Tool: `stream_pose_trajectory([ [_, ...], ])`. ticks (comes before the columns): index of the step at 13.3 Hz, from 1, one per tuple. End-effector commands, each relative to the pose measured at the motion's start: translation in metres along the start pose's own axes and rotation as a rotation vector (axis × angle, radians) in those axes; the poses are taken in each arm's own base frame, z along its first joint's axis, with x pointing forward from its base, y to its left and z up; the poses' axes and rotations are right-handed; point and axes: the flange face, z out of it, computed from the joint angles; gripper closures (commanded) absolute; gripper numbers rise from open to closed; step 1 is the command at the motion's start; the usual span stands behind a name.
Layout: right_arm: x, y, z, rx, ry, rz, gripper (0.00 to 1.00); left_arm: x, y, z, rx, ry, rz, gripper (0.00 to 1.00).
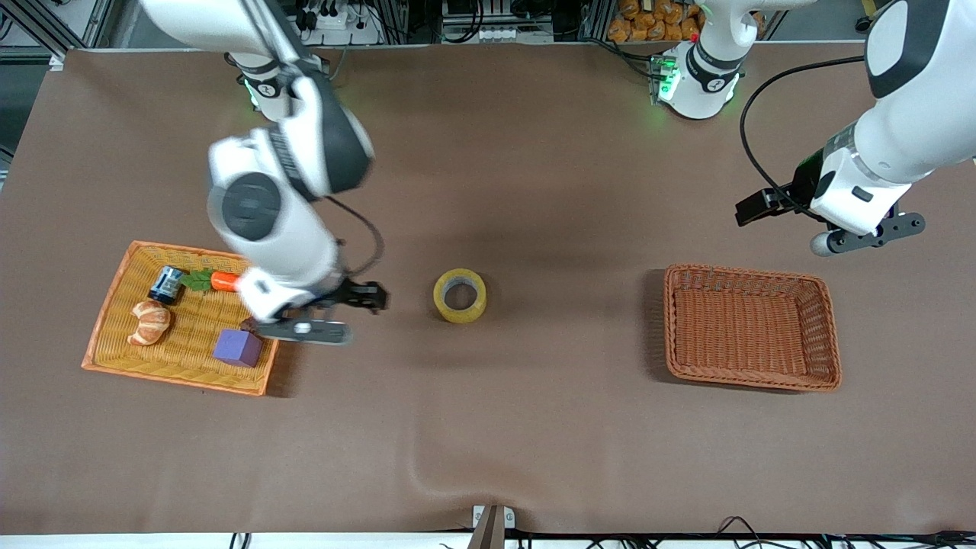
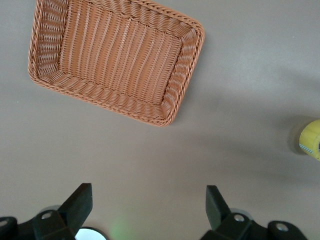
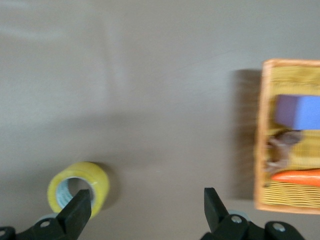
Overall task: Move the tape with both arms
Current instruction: 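Withdraw the right gripper while the left gripper moves toward the tape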
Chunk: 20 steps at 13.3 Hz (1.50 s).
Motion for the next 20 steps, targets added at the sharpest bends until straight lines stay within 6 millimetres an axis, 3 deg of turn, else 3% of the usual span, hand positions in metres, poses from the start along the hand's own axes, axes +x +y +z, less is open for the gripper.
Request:
stream_pose_trajectory([
  [1, -0.021, 0.048, -0.024, 0.031, -0.006, -0.051, 0.0, -0.006, 0.011, 0.003, -0.013, 0.01, -0.031, 0.0],
  [2, -0.023, 0.061, -0.036, 0.03, 0.011, -0.042, 0.0, -0.006, 0.013, 0.004, -0.011, 0.012, -0.051, 0.0],
  [4, -0.026, 0.106, -0.072, 0.034, 0.025, -0.001, 0.0, -0.006, 0.017, 0.006, -0.01, 0.013, -0.054, 0.0],
  [7, -0.039, 0.153, -0.113, 0.017, 0.003, -0.133, 0.0, -0.006, 0.018, 0.008, -0.008, 0.011, -0.053, 0.0],
  [9, -0.043, 0.199, -0.135, 0.028, -0.01, -0.149, 0.0, -0.007, 0.023, 0.009, -0.008, 0.012, -0.049, 0.0],
  [13, -0.052, 0.264, -0.162, 0.045, -0.027, -0.122, 0.0, -0.007, 0.03, 0.015, -0.01, 0.015, -0.064, 0.0],
  [16, -0.067, 0.301, -0.183, 0.046, -0.048, -0.112, 0.0, -0.006, 0.032, 0.021, -0.009, 0.012, -0.065, 0.0],
  [18, -0.082, 0.306, -0.194, 0.048, -0.124, -0.07, 0.0, -0.008, 0.036, 0.023, -0.008, 0.01, -0.058, 0.0],
  [20, -0.084, 0.304, -0.197, 0.027, -0.131, -0.066, 0.0, -0.008, 0.038, 0.026, -0.007, 0.012, -0.078, 0.0],
])
